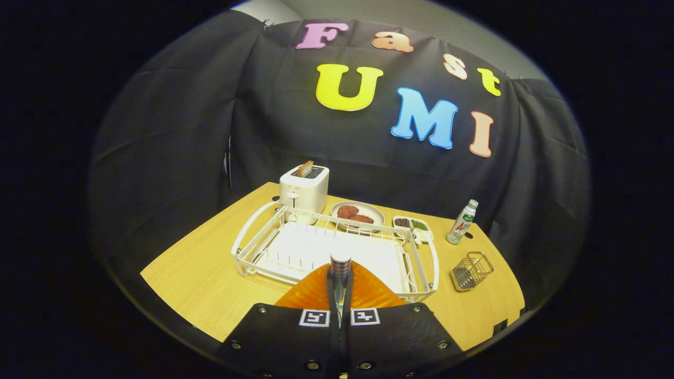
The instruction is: Take the plate from the dish rack, then take the spoon from the basket and place it into the plate.
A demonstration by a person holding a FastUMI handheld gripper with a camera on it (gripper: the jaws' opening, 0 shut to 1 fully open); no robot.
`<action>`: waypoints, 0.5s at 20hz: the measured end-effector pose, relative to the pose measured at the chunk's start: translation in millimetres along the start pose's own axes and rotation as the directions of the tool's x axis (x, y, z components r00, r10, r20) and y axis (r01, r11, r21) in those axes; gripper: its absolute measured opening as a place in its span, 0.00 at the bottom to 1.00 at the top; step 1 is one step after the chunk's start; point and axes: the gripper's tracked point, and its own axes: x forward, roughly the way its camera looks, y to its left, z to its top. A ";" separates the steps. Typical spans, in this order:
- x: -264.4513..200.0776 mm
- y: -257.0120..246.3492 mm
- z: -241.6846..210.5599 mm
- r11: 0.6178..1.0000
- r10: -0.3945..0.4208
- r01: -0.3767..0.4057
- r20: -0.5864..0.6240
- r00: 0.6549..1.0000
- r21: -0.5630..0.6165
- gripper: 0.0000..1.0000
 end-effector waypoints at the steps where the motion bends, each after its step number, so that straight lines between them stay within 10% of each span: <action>1: 0.8 3.4 -8.4 1.000 0.006 -0.006 -0.015 1.000 0.008 0.00; 10: 5.0 36.9 -57.7 0.995 0.094 -0.090 -0.092 0.991 0.048 0.01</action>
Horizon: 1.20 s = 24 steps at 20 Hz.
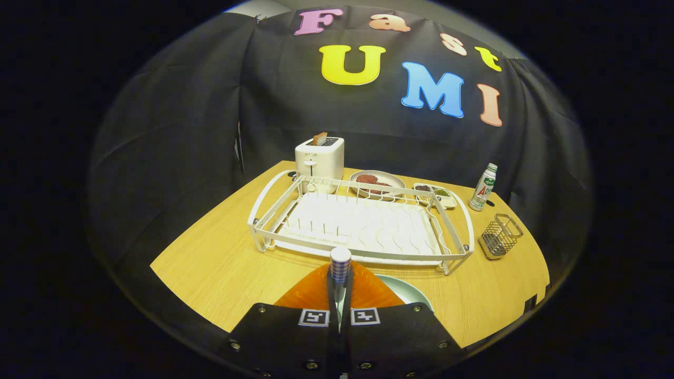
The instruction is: Take the plate from the dish rack, then take the spoon from the basket and place it into the plate.
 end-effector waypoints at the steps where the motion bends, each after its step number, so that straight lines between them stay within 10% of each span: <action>1: -1.3 -0.1 4.1 1.000 0.002 -0.001 0.016 1.000 -0.006 0.01; 24: -19.1 -65.5 -3.5 0.987 -0.162 0.162 0.021 0.987 0.013 0.41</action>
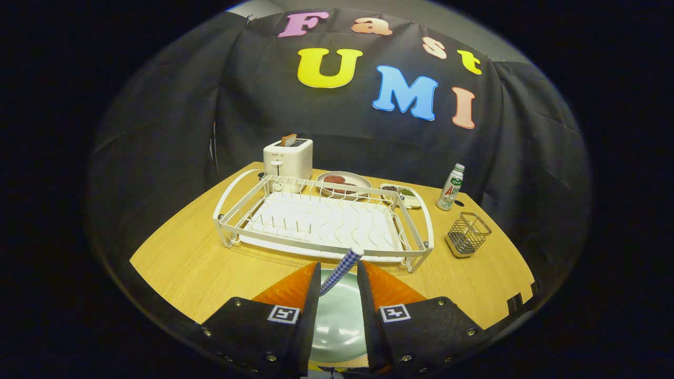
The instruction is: Take the plate from the dish rack, then take the spoon from the basket and place it into the plate.
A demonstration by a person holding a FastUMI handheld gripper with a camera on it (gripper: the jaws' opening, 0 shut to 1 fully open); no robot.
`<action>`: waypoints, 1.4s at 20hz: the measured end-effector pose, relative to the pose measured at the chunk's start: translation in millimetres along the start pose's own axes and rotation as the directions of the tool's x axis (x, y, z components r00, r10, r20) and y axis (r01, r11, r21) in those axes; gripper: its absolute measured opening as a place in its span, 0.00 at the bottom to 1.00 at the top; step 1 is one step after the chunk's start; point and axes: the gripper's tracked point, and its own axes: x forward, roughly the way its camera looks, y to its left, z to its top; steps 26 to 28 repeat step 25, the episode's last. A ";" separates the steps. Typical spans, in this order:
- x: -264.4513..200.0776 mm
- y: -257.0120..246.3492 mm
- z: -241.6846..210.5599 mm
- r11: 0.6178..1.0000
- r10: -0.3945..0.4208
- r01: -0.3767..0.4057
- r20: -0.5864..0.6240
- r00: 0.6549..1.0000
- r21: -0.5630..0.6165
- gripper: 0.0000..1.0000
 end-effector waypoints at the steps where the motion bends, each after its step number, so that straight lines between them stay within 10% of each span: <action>1: -0.9 -1.4 -0.6 1.000 0.001 -0.001 0.002 1.000 -0.003 0.41; 10: 2.1 1.8 13.4 0.998 0.042 -0.041 0.021 0.999 -0.046 0.43; 23: -45.8 -102.8 224.6 0.996 -0.067 0.045 0.347 0.935 0.073 0.43; 28: -49.2 -128.4 242.7 0.993 -0.103 0.071 0.382 0.919 0.098 0.42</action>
